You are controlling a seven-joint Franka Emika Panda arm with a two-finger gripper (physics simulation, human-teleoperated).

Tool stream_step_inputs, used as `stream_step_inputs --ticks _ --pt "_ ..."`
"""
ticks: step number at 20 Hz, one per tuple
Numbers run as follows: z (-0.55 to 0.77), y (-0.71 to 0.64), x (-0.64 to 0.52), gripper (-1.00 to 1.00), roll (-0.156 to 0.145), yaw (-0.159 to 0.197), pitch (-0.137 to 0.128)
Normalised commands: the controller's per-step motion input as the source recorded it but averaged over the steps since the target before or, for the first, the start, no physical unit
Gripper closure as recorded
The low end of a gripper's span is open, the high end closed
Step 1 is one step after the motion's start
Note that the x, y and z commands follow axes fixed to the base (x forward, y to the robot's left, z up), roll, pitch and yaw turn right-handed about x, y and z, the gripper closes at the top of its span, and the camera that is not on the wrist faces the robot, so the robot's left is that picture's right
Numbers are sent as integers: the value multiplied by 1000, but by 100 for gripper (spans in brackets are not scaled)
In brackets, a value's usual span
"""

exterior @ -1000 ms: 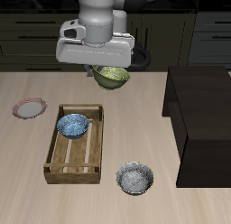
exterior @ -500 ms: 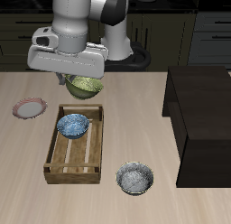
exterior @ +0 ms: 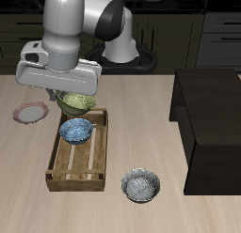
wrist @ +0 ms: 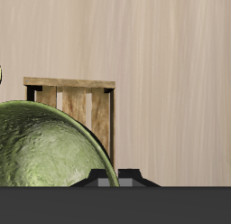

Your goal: Place the blue bowl and the green bowl in the wooden tray

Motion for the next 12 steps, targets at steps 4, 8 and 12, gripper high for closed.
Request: stream_step_inputs --ticks 4,8,12 --pt "-316 161 103 100 20 25 35" --pt "-430 232 97 100 67 7 51" --pt "-387 115 85 100 2 43 24"
